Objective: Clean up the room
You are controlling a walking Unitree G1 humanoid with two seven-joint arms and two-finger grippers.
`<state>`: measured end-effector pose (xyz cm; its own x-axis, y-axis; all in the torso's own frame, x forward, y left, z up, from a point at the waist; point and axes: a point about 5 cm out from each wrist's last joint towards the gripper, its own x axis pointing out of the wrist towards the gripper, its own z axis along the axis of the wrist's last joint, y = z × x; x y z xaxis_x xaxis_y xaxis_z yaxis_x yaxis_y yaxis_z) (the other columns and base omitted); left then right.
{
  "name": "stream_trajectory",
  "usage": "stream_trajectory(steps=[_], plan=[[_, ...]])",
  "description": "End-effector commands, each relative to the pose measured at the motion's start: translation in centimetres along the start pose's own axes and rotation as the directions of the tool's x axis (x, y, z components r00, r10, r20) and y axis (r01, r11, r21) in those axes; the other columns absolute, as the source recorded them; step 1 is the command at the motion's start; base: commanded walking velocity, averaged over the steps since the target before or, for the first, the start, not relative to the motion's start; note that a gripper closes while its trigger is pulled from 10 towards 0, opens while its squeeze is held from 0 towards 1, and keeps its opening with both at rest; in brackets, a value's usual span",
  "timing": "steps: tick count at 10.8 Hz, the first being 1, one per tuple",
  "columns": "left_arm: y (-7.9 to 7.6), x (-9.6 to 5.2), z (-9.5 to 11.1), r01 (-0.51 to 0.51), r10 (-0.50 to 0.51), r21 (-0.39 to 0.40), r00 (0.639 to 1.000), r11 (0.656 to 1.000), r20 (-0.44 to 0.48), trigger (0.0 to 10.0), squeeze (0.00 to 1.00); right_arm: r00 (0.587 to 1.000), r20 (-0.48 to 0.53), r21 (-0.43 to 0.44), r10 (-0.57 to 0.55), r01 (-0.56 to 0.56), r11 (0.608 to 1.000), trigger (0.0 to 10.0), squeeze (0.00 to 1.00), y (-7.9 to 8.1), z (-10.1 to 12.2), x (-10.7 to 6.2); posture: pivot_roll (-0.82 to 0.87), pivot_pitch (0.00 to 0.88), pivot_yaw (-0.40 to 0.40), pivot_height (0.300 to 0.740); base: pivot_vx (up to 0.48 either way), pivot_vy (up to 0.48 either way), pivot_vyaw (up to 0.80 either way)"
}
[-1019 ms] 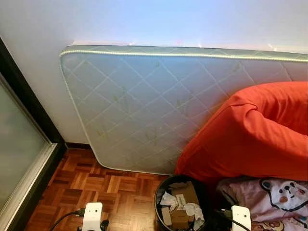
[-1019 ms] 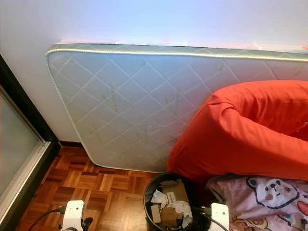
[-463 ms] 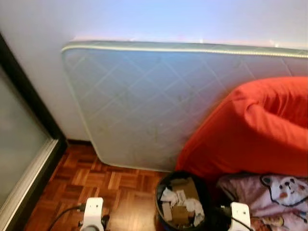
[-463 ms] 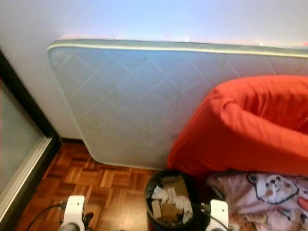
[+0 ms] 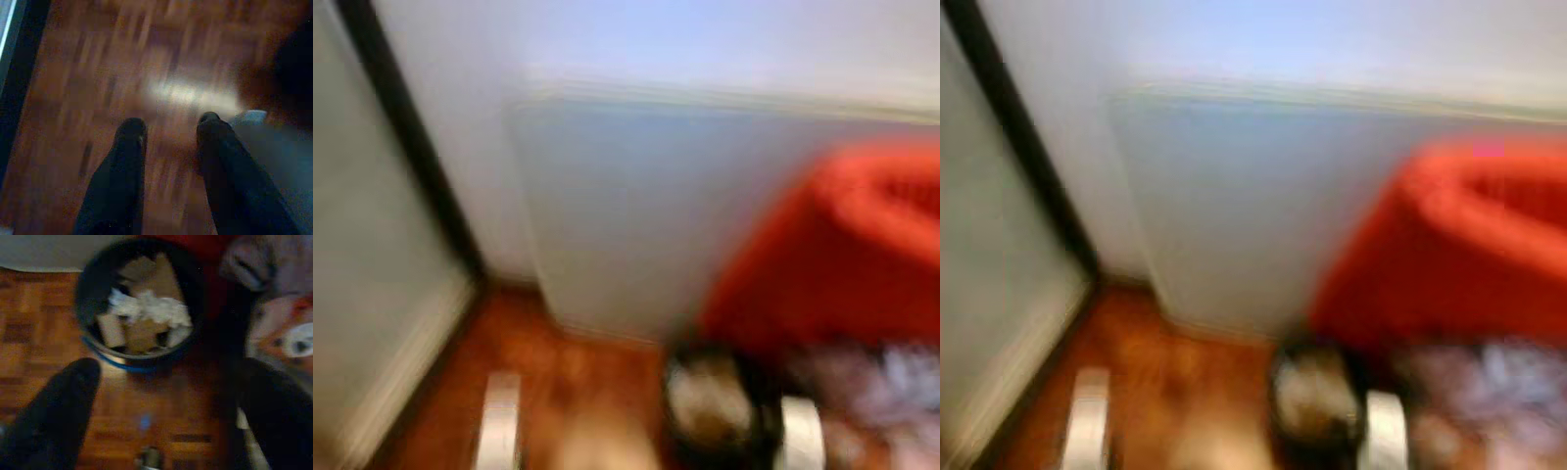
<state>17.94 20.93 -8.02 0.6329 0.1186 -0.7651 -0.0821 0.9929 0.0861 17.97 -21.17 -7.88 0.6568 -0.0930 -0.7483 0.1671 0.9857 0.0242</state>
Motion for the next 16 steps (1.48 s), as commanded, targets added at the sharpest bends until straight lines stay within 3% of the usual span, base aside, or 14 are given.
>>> stream_trajectory(steps=[1, 5, 16], plan=[[0.36, 0.36, 1.77, -0.01, 0.009, 0.012, 0.999, 1.0, 0.049, 10.0, 0.0, 1.0, -0.02, -0.006, 0.005, -0.005, 1.0, 10.0, 0.0, 0.25, -0.53, -0.09, 0.11, 0.0, -0.005, 0.74, -0.274, 0.0, 0.0], [0.4, 0.38, 1.85, -0.008, 0.007, 0.025, 0.999, 1.0, 0.049, 10.0, 0.0, 1.0, -0.024, -0.002, 0.0, 0.0, 1.0, 10.0, 0.0, 0.11, -0.54, -0.09, 0.1, 0.0, -0.005, 0.74, -0.203, 0.0, 0.0], [0.02, 0.41, 1.81, 0.001, -0.003, 0.029, 0.999, 1.0, 0.043, 10.0, 0.0, 0.999, -0.04, 0.008, -0.009, 0.009, 1.0, 10.0, 0.0, 0.1, -0.48, -0.02, 0.09, 0.013, -0.002, 0.74, 0.0, 0.0, -0.77]])
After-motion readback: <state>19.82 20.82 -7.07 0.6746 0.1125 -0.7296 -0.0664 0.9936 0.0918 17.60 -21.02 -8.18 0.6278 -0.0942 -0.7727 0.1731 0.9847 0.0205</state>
